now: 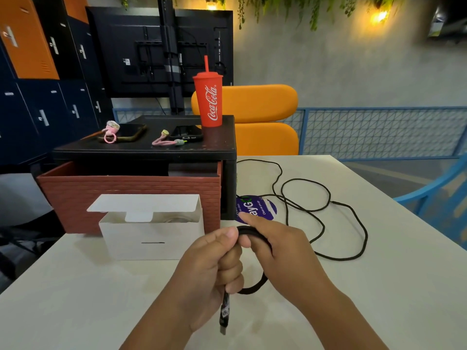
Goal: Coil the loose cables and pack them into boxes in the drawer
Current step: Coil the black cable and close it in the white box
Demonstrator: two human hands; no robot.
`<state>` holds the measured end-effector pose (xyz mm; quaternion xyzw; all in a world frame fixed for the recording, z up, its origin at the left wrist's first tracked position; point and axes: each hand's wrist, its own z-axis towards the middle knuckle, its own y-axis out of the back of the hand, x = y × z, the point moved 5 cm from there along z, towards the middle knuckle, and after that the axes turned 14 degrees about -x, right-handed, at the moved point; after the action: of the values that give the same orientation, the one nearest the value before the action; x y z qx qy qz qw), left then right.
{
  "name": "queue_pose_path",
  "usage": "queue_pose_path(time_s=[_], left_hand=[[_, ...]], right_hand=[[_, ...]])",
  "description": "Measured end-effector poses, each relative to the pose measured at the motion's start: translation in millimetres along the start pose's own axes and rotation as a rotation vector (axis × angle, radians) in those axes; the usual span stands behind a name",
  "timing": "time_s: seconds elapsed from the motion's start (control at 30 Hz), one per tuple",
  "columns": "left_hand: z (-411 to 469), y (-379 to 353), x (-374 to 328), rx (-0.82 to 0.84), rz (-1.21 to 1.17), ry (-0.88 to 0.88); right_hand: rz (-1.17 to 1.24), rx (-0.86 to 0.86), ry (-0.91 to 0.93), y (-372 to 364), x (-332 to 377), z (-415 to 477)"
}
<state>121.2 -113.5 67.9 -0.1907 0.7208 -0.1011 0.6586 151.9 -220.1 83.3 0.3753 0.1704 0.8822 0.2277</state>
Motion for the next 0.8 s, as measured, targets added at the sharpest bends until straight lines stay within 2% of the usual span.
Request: queue_pose_path(time_s=[0.17,0.4,0.5,0.57,0.67,0.73,0.8], left_hand=[[0.4,3.1,-1.8,-0.011,-0.026,0.013],[1.2,5.8,0.6,0.145,-0.026,0.168],[1.5,5.7,3.3,0.135,-0.081,0.165],[3.9,5.5,4.7,0.138,-0.174,0.159],[7.2,8.4,-2.4,0.179,-0.374,0.147],[8.1,11.3,-7.4,0.213,-0.450,0.130],[11.6,11.6,-4.8,0.333,-0.544,0.158]], right_hand=[[0.012,0.068,0.003,-2.1,3.4,-2.1],[-0.248,0.159,0.069,-2.2,4.0,-2.5],[-0.141,0.159,0.045,-1.2,1.2,-3.5],[0.039,0.095,0.004,4.6,-4.0,-2.1],[0.224,-0.100,-0.092,21.9,-18.1,4.2],[0.269,-0.199,-0.153,31.9,-24.8,7.6],[0.211,-0.236,-0.157,33.4,-28.1,8.1]])
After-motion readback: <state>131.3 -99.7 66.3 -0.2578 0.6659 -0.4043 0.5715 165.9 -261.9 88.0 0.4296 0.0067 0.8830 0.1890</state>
